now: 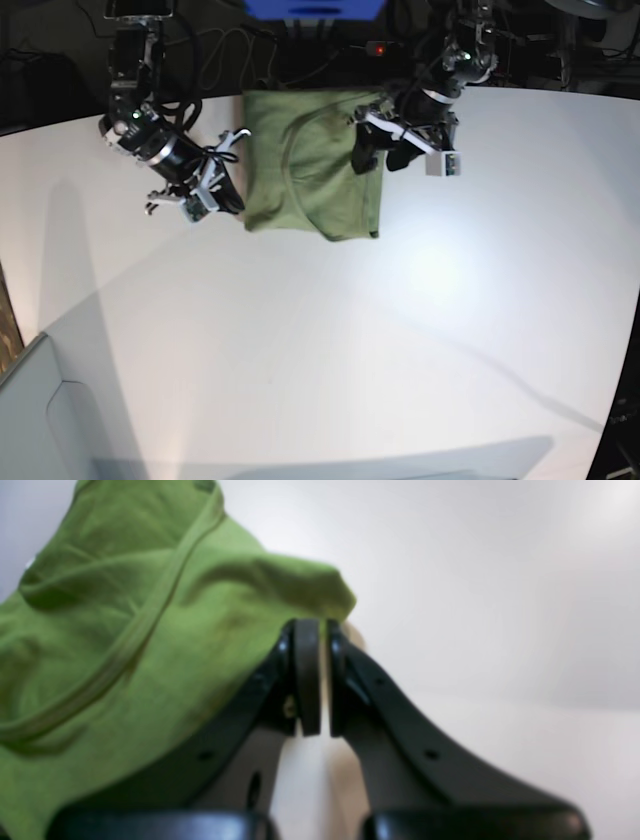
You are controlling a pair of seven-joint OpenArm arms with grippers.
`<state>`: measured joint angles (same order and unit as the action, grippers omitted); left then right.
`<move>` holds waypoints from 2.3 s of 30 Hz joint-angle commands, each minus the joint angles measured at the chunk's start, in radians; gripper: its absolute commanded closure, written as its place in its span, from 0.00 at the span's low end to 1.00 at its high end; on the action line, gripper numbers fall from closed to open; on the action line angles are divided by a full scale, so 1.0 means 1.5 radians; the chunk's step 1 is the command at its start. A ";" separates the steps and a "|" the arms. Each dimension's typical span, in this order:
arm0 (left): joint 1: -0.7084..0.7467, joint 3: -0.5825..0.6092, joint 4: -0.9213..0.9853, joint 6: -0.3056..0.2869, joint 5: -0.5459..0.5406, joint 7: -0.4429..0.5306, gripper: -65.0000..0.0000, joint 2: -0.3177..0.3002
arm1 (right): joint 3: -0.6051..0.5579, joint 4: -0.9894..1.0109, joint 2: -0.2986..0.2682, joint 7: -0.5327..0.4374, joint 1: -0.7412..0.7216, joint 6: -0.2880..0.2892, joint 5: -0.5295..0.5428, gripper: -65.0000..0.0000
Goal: Fold the T-shirt properly
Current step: 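Pinch and straighten the bundle's sides with both grippers, then drag the bundle with the left gripper toward the right gripper's side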
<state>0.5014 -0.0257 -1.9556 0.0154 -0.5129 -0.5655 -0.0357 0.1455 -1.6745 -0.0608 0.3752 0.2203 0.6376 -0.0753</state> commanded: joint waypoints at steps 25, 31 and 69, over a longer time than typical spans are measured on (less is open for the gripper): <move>-0.063 -0.048 0.092 -0.010 -0.005 0.003 0.34 0.017 | -0.002 -0.013 0.000 -0.018 0.004 0.008 0.013 1.00; -0.082 -0.011 0.101 -0.009 0.000 0.005 0.34 0.012 | -0.002 -0.013 0.001 -0.018 0.012 0.008 0.013 1.00; -0.355 0.275 0.336 -0.011 0.002 0.004 1.00 -0.124 | 0.231 -0.099 -0.011 -0.017 0.083 0.008 0.013 1.00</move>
<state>-0.0223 0.3878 -1.4460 -0.0048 -0.5205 -0.5392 -0.2230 0.4889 -1.8069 -0.0673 0.3748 0.3496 0.6376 -0.0750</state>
